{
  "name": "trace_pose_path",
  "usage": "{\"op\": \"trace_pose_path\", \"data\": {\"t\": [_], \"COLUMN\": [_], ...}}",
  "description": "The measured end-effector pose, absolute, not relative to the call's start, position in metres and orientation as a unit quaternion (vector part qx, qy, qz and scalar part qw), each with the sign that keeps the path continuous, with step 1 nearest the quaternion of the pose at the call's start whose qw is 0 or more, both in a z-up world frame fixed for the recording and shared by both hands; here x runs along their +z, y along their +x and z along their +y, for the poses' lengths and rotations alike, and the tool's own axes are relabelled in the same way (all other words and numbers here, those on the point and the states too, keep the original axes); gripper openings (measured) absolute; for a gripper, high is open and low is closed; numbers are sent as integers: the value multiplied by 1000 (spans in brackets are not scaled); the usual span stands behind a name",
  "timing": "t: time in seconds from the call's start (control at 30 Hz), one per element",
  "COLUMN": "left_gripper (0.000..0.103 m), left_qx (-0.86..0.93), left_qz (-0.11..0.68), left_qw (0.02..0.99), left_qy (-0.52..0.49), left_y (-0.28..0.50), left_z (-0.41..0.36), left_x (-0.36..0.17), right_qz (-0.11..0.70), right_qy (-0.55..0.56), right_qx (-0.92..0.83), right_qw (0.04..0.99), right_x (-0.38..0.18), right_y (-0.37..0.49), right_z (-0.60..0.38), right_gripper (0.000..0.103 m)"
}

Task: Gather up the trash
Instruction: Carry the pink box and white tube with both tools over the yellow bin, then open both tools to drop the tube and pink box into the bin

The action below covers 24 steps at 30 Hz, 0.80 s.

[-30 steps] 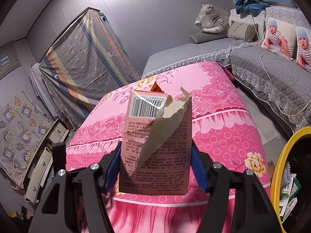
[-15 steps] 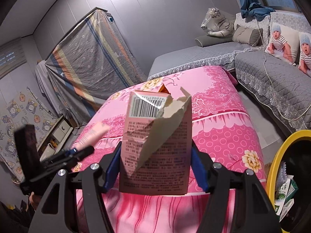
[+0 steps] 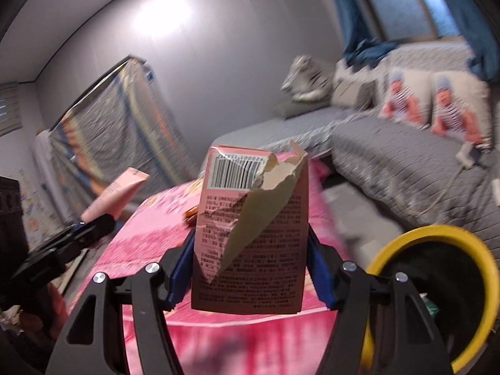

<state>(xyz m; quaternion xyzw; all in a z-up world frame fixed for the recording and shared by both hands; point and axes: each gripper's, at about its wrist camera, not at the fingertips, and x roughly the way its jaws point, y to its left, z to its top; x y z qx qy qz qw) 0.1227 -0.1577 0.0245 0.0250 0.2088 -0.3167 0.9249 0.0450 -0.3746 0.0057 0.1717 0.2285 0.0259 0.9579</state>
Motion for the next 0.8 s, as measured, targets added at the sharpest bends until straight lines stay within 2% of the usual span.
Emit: {"op": "trace_pose_path", "data": {"t": [0.23,0.8], "left_gripper": [35,35], "left_qx": [-369,-439], "left_qz": [179,196], "left_qw": [911,875], "left_qy": [33,59], "left_y": [113,107], "left_z": [-216,-308], "left_x": [32,3], "right_qz": [201,227], "right_qy": [176,234], "right_qx": [-53,-159], "right_qw": [962,932], "right_x": [-5,-64], "right_y": [15,-19], "right_z": [-425,-500], "right_gripper": [61,61]}}
